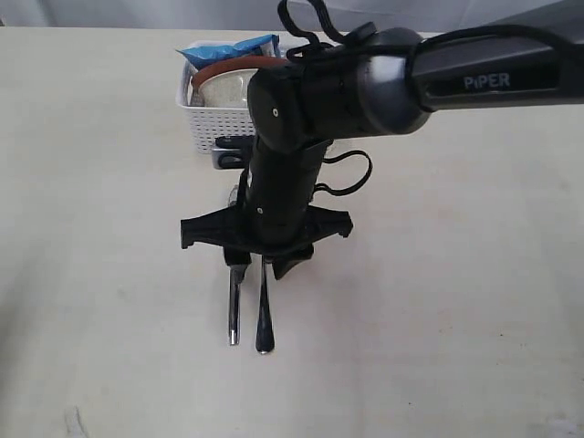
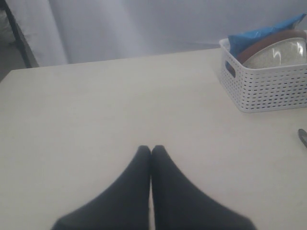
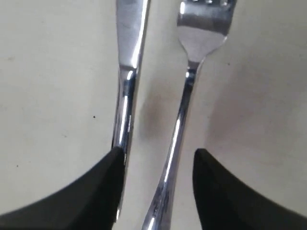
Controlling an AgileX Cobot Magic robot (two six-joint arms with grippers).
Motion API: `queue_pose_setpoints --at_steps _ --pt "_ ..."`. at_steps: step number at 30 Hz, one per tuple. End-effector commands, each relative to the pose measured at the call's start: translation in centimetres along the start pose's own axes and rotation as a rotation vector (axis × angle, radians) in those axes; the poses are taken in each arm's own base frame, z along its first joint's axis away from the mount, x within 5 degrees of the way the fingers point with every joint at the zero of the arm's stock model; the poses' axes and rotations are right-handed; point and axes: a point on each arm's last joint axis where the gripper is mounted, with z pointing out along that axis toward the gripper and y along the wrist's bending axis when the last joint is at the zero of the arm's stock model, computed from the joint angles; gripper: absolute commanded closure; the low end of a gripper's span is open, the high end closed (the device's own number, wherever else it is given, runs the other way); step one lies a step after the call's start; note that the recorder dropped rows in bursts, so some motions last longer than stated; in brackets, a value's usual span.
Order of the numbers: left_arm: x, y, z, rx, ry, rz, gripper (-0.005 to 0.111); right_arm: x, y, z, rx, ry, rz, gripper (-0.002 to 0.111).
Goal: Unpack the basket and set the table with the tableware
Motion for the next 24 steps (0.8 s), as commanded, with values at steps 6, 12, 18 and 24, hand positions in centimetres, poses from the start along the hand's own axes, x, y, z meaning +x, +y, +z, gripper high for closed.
queue_pose_setpoints --at_steps 6,12,18,24 --pt "0.0 0.0 0.0 0.004 -0.011 0.002 0.106 -0.5 0.2 -0.1 -0.042 -0.041 -0.055 0.047" --pt "0.0 0.0 0.0 0.004 -0.011 0.002 0.106 -0.7 0.0 -0.1 -0.018 -0.068 -0.099 0.047" --pt "0.0 0.0 0.0 0.004 -0.011 0.002 0.106 -0.9 -0.8 -0.2 0.071 -0.084 -0.108 0.055" --pt "0.0 0.0 0.0 0.004 -0.011 0.002 0.106 -0.9 -0.6 -0.1 0.068 -0.085 -0.134 0.096"
